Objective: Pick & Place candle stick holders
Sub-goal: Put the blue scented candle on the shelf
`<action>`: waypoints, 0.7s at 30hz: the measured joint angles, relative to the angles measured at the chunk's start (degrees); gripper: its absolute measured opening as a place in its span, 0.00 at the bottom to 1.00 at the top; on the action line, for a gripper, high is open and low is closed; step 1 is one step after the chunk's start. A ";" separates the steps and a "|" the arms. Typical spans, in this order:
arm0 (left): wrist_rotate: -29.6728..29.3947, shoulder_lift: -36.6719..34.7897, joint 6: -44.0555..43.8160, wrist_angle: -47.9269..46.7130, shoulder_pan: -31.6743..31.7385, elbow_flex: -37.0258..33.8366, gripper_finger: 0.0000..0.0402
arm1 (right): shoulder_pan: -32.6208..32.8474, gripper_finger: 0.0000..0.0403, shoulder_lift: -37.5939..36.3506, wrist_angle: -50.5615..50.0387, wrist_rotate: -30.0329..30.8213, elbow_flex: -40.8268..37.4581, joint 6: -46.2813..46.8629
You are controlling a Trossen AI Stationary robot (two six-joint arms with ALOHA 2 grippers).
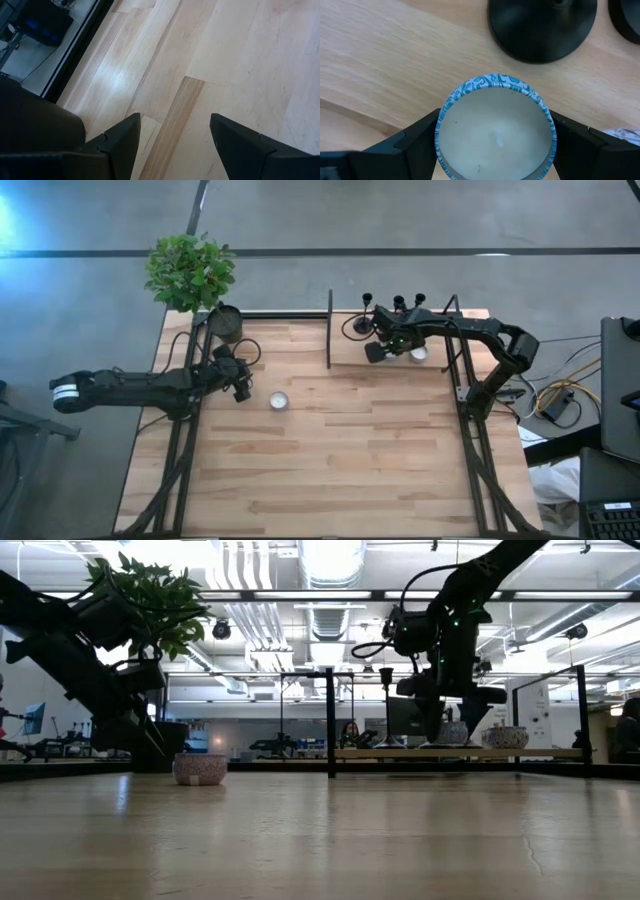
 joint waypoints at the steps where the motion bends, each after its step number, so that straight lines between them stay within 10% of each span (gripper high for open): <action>1: 0.00 0.01 0.00 0.01 0.01 0.00 0.61 | -0.11 0.74 0.00 -0.11 0.00 -0.13 -0.02; 21: 0.00 0.00 0.00 0.02 0.01 0.00 0.61 | -0.80 0.74 0.00 -0.20 -0.02 -1.69 -0.42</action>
